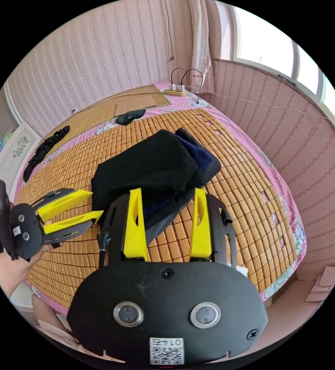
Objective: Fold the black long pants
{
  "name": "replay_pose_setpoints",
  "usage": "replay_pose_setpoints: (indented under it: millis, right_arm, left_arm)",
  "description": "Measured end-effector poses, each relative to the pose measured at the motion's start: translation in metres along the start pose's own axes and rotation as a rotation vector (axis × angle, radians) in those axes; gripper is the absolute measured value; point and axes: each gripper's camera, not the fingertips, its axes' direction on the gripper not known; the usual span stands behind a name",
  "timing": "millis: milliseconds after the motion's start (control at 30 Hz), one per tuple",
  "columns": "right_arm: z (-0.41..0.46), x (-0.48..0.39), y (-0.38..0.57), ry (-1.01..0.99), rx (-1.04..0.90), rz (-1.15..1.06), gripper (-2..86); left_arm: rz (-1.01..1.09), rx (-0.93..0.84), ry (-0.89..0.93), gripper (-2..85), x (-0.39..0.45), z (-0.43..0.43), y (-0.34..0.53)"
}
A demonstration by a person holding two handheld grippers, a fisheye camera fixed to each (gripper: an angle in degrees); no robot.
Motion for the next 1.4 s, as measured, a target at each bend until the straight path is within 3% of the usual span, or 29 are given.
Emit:
replay_pose_setpoints:
  millis: [100,267,367,567,633,733,900,1067,1167,1333,1400]
  right_arm:
    - [0.029,0.003,-0.011,-0.057,-0.102,-0.006,10.1]
    - [0.009,-0.02,0.009,-0.007,0.052,-0.069,2.5]
    - [-0.021,-0.049,0.02,-0.093,0.099,-0.159,1.5]
    - [-0.102,-0.162,0.031,-0.442,0.134,-0.404,0.8]
    - [-0.132,-0.229,0.045,-0.568,0.162,-0.523,0.8]
    - [-0.167,-0.305,0.063,-0.795,0.201,-0.626,0.7]
    - [-0.213,-0.388,0.092,-0.923,0.32,-0.666,0.7]
    - [-0.194,-0.401,0.131,-0.973,0.271,-0.563,0.8]
    - [-0.151,-0.392,0.168,-0.912,0.14,-0.493,1.0]
    - [-0.039,-0.375,0.251,-0.551,-0.304,-0.41,1.9]
    - [-0.021,-0.368,0.271,-0.545,-0.39,-0.38,2.3]
  left_arm:
    - [0.052,-0.019,-0.011,7.2,0.008,0.013,0.001]
    - [0.022,0.1,0.012,0.9,-0.01,-0.033,0.041]
    - [-0.081,0.198,0.062,0.1,-0.049,-0.095,0.097]
    - [-0.372,0.413,0.057,-0.6,-0.15,-0.254,0.285]
    - [-0.441,0.491,-0.022,-0.8,-0.181,-0.326,0.364]
    - [-0.453,0.578,-0.14,-0.9,-0.201,-0.418,0.437]
    - [-0.362,0.601,-0.155,-0.8,-0.213,-0.506,0.477]
    - [-0.253,0.488,0.017,0.5,-0.171,-0.455,0.5]
    - [-0.233,0.397,0.142,3.1,-0.122,-0.377,0.535]
    - [-0.335,0.265,0.356,5.6,-0.035,-0.249,0.668]
    - [-0.392,0.214,0.386,5.7,-0.02,-0.232,0.723]
